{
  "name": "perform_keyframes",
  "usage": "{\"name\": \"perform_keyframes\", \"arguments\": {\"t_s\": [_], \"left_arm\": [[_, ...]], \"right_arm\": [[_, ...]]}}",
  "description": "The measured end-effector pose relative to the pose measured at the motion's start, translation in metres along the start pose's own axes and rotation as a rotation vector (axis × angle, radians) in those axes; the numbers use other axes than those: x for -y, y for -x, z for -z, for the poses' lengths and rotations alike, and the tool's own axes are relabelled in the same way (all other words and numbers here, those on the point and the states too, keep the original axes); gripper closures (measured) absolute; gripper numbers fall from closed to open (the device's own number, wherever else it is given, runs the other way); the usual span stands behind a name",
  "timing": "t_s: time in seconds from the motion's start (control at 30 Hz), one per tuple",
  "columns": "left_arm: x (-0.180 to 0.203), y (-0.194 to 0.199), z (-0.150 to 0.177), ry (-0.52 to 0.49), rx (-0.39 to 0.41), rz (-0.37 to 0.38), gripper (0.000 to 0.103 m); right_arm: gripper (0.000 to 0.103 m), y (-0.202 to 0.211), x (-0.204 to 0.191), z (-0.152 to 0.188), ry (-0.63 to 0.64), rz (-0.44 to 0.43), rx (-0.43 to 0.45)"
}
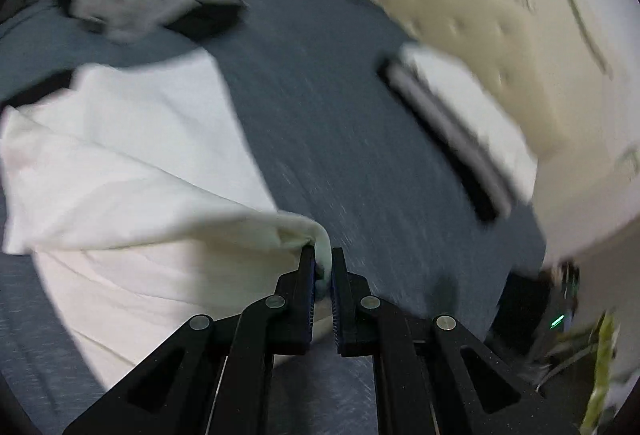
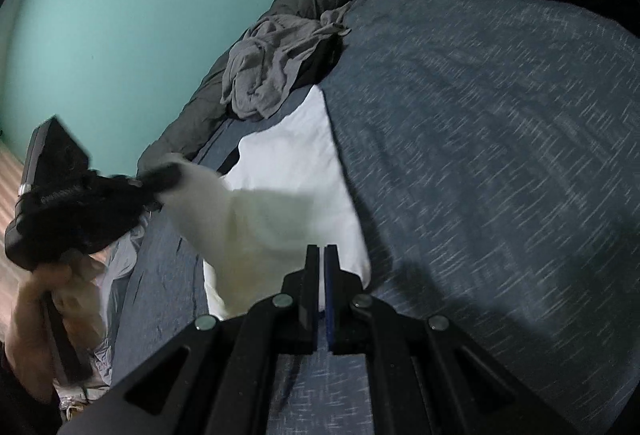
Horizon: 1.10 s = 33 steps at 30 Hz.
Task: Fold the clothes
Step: 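Lower the polo onto the bed and open both grippers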
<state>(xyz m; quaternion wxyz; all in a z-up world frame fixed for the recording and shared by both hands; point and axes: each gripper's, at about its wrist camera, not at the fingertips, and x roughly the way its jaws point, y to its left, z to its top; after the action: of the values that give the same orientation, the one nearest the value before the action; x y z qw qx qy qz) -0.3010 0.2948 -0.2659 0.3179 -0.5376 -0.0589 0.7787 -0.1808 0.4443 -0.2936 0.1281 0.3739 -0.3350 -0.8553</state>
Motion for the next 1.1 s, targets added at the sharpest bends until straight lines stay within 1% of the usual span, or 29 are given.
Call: {"name": "perform_keyframes", "arguments": {"t_s": [0.07,0.13,0.2,0.23,0.27,0.3,0.33,0.43,0.47,0.5,0.53,0.57,0.6,0.67,0.73,0.8,0.93,0.97,1.0,1.03,1.1], "left_arm": [[0.007,-0.025,0.012,-0.026,-0.063,-0.015,0.095],[0.006,-0.038,0.021,-0.029,-0.09,-0.048,0.094],[0.002,-0.032,0.025,-0.012,-0.081,-0.037,0.088],[0.0,-0.026,0.027,-0.011,-0.068,-0.035,0.078],[0.0,-0.017,0.029,-0.014,-0.052,-0.037,0.064],[-0.005,-0.007,0.03,-0.008,-0.031,-0.037,0.06],[-0.009,0.003,0.032,-0.003,-0.011,-0.037,0.057],[-0.03,0.033,0.045,0.025,0.037,-0.057,0.057],[-0.04,0.04,0.051,0.038,0.044,-0.074,0.057],[-0.055,0.046,0.058,0.069,0.048,-0.087,0.057],[-0.07,0.053,0.066,0.1,0.052,-0.099,0.057],[-0.081,0.056,0.072,0.13,0.055,-0.105,0.057],[-0.093,0.059,0.079,0.16,0.058,-0.112,0.057],[-0.114,0.064,0.093,0.208,0.064,-0.129,0.057],[-0.131,0.068,0.104,0.245,0.069,-0.138,0.057],[-0.142,0.068,0.111,0.271,0.075,-0.136,0.057],[-0.157,0.062,0.12,0.333,0.082,-0.089,0.057],[-0.158,0.061,0.12,0.342,0.084,-0.084,0.057],[-0.159,0.059,0.12,0.352,0.086,-0.079,0.057],[-0.161,0.057,0.122,0.363,0.088,-0.064,0.058],[-0.165,0.052,0.124,0.383,0.086,-0.032,0.059]], "right_arm": [[0.101,0.002,0.006,-0.003,-0.013,-0.002,0.007],[0.101,0.002,0.013,-0.004,-0.036,-0.002,0.011],[0.101,0.0,0.017,-0.005,-0.051,-0.01,0.007],[0.101,-0.002,0.017,-0.006,-0.054,-0.015,0.004],[0.101,-0.002,0.017,-0.007,-0.052,-0.02,0.002],[0.101,-0.003,0.016,-0.007,-0.046,-0.032,0.003],[0.101,-0.004,0.014,-0.008,-0.04,-0.041,0.003],[0.099,-0.009,0.005,-0.01,-0.014,-0.044,-0.001],[0.095,-0.011,0.004,-0.01,-0.009,-0.042,-0.004],[0.086,-0.012,0.003,-0.01,-0.008,-0.043,-0.007],[0.08,-0.014,0.003,-0.011,-0.008,-0.047,-0.008],[0.07,-0.015,0.002,-0.011,-0.008,-0.052,-0.008],[0.067,-0.016,0.002,-0.011,-0.01,-0.06,-0.009],[0.067,-0.019,-0.002,-0.01,0.003,-0.068,-0.023],[0.067,-0.025,-0.007,-0.008,0.033,-0.055,-0.048],[0.067,-0.032,-0.009,-0.006,0.045,-0.049,-0.068],[0.067,-0.045,-0.008,-0.001,0.03,-0.048,-0.094],[0.071,-0.046,-0.007,-0.001,0.027,-0.044,-0.09],[0.084,-0.047,-0.007,-0.001,0.025,-0.041,-0.087],[0.089,-0.047,-0.007,-0.001,0.024,-0.04,-0.083],[0.093,-0.045,-0.007,-0.002,0.021,-0.051,-0.069]]}}
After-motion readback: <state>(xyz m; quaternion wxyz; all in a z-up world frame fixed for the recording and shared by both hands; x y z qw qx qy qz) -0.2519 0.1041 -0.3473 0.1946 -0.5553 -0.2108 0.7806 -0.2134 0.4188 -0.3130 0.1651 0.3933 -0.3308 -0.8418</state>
